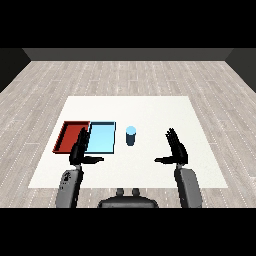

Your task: Pick the blue can and put it in the blue box

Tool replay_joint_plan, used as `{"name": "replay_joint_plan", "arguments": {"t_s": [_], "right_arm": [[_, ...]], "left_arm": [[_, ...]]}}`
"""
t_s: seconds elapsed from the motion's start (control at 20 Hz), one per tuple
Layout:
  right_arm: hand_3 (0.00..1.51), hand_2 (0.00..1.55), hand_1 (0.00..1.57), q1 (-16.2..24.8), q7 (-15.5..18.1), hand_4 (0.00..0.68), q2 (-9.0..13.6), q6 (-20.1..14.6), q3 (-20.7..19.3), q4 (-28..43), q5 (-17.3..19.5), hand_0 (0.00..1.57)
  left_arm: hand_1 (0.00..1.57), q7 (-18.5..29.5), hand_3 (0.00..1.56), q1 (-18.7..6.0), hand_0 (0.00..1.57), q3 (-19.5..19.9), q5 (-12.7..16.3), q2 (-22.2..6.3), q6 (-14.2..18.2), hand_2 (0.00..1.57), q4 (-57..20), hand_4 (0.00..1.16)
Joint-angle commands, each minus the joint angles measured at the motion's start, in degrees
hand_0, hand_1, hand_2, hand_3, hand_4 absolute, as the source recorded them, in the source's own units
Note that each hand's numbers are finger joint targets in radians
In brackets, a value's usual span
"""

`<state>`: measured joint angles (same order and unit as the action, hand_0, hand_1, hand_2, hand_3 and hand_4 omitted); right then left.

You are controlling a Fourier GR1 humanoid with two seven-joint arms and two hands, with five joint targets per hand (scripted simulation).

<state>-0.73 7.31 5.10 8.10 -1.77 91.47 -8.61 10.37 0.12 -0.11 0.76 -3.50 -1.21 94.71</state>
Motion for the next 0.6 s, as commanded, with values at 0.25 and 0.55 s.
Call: {"name": "replay_joint_plan", "arguments": {"t_s": [0.25,0.55], "right_arm": [[0.00,0.00,0.00,-3.21,4.56,0.000,-0.29,3.53,-2.49,-4.35,-3.31,0.00],[0.00,0.00,0.00,-7.72,1.05,0.000,-0.23,2.77,-3.80,-7.94,-4.81,0.00]], "left_arm": [[0.00,10.71,0.00,0.36,0.00,1.75,1.20,0.11,-2.65,0.00,-3.96,0.00],[0.00,8.18,0.00,2.80,0.00,1.81,2.13,0.03,-3.02,0.00,0.76,0.00]]}}
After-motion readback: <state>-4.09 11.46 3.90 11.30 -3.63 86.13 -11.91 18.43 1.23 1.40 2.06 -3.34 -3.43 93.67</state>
